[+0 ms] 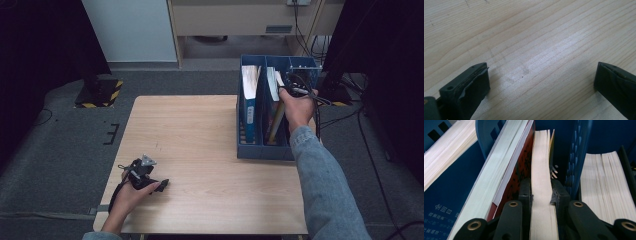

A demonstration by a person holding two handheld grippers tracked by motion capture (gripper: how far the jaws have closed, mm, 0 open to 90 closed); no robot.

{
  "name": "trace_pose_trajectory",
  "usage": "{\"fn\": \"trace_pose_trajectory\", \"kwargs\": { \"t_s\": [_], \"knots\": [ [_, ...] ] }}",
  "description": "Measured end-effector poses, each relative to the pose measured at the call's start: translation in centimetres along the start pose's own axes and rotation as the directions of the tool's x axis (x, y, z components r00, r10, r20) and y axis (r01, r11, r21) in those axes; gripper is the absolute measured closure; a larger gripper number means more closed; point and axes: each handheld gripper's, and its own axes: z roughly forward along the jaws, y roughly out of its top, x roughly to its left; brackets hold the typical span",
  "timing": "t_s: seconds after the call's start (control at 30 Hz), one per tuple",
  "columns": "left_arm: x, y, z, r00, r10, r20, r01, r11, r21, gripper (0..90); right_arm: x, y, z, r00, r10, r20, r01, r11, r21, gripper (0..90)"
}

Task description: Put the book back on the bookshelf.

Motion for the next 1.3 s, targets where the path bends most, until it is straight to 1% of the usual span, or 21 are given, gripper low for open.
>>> {"fn": "trace_pose_trajectory", "kwargs": {
  "t_s": [0.1, 0.23, 0.33, 0.4, 0.57, 0.73, 0.87, 1.13, 1.3],
  "knots": [
    [0.0, 0.01, 0.0, 1.0, 0.0, 0.0, 0.0, 1.0, 0.0, 0.0, -0.02, -0.02, 0.03, 1.0, 0.003, -0.001, -0.003, 1.0, 0.01, 73.9],
    [0.0, 0.01, 0.01, 1.0, 0.0, 0.0, 0.0, 1.0, 0.0, 0.0, 0.09, 0.03, 0.0, 1.0, -0.005, -0.006, 0.005, 1.0, 0.02, 73.9],
    [-0.01, 0.01, 0.01, 1.0, 0.001, 0.0, -0.001, 1.0, 0.0, 0.0, -0.01, 0.03, -0.01, 0.9999, -0.006, -0.008, 0.006, 1.0, 0.02, 73.8],
    [-0.01, 0.02, 0.02, 1.0, 0.002, 0.0, -0.002, 1.0, 0.0, 0.0, -0.07, 0.06, 0.0, 0.9998, -0.009, -0.017, 0.01, 1.0, 0.024, 73.4],
    [-0.01, 0.02, 0.02, 1.0, 0.002, 0.0, -0.002, 1.0, -0.001, 0.0, 0.03, 0.03, -0.1, 0.9993, -0.028, -0.026, 0.029, 0.999, 0.046, 72.9],
    [-0.01, 0.02, 0.02, 1.0, 0.003, 0.0, -0.003, 1.0, -0.001, 0.0, 0.07, -0.05, -0.19, 0.9989, -0.029, -0.035, 0.031, 0.998, 0.059, 72.5],
    [-0.01, 0.03, 0.03, 1.0, 0.003, 0.0, -0.003, 1.0, -0.001, 0.0, 0.09, -0.09, -0.3, 0.9984, -0.031, -0.048, 0.035, 0.996, 0.081, 71.8],
    [-0.02, 0.03, 0.03, 1.0, 0.003, 0.0, -0.003, 1.0, -0.001, 0.0, -0.03, -0.59, -0.55, 0.9975, -0.045, -0.055, 0.049, 0.995, 0.085, 71.3],
    [-0.07, 0.03, 0.09, 1.0, 0.0, -0.001, 0.0, 1.0, -0.008, 0.0, -0.06, -0.84, -0.69, 0.9974, -0.044, -0.057, 0.049, 0.995, 0.084, 70.9]
  ]
}}
